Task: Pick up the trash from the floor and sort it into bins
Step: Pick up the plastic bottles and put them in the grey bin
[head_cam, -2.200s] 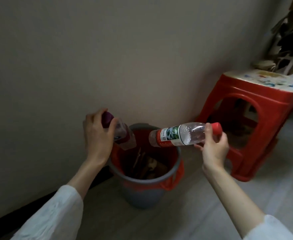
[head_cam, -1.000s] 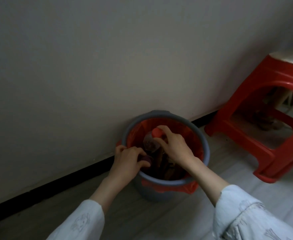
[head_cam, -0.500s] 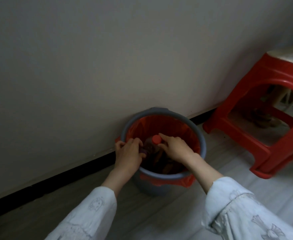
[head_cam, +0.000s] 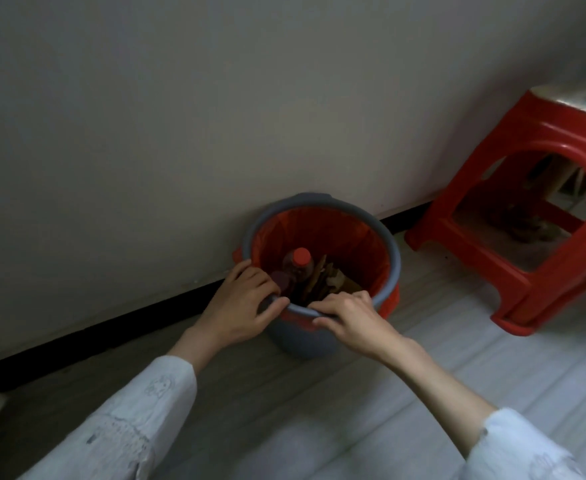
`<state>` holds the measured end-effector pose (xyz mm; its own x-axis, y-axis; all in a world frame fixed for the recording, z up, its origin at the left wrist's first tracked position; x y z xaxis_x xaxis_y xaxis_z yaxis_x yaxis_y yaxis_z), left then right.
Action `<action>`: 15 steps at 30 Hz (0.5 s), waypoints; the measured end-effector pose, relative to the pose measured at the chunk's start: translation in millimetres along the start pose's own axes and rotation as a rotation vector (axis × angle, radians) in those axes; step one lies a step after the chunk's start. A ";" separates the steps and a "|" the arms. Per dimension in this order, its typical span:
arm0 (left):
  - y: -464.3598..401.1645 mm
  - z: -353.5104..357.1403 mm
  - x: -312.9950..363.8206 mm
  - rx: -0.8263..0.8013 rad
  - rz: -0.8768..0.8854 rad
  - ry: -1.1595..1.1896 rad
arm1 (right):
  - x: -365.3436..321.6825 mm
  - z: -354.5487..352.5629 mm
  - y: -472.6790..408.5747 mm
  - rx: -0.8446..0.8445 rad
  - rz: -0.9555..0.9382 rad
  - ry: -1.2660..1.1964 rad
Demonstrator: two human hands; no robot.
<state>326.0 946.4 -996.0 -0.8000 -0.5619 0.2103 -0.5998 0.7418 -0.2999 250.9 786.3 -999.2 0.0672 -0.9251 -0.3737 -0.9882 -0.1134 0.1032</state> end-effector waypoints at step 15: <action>13.5 -6.7 11.5 -0.338 -0.086 0.006 | -13.2 -12.1 21.4 -0.098 0.022 -0.030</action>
<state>308.7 952.3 -991.4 -0.7459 -0.6262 0.2269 -0.6343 0.7718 0.0444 230.5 791.7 -980.9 0.0402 -0.9167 -0.3976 -0.9710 -0.1298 0.2009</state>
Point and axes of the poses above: each hand's wrist, its own y-axis away from the middle knuckle, its own z-axis out of the palm, x = y × z, the point moved 5 cm from there along -y, towards the middle knuckle
